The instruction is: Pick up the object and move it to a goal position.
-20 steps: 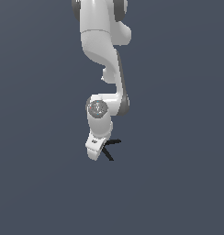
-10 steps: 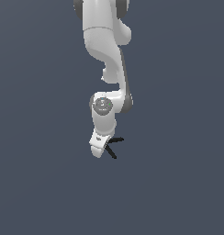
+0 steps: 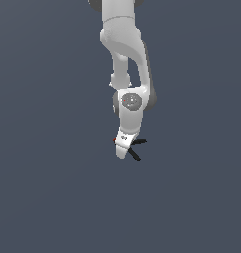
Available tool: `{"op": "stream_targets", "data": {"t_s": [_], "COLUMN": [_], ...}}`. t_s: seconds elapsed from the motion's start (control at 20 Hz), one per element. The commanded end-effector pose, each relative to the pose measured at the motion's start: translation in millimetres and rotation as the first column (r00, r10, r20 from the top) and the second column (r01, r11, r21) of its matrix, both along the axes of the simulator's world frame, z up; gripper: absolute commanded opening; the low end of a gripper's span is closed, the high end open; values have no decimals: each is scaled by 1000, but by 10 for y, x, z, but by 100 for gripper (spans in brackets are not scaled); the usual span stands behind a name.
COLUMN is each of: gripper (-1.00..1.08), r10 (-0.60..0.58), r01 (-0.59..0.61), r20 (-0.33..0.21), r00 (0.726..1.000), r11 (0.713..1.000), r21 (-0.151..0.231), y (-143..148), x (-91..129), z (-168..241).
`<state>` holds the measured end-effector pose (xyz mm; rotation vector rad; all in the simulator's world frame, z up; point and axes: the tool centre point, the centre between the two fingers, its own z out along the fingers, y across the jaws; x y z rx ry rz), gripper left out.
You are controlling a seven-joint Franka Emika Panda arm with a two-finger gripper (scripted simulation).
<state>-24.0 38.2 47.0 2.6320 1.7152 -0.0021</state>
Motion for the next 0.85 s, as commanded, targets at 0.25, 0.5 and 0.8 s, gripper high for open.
{"op": "stream_targets", "data": {"t_s": [0.25, 0.5, 0.8], "gripper": [-100, -100, -100], "r10": [1, 1, 0], "r01": [-1, -1, 0], "r20": [2, 2, 1], "r00": [1000, 1000, 1000], "r11": [1000, 1000, 1000], "r21": [-1, -1, 1], "y": [656, 946, 1070], "x": [-334, -473, -516], "z": [211, 303, 341]}}
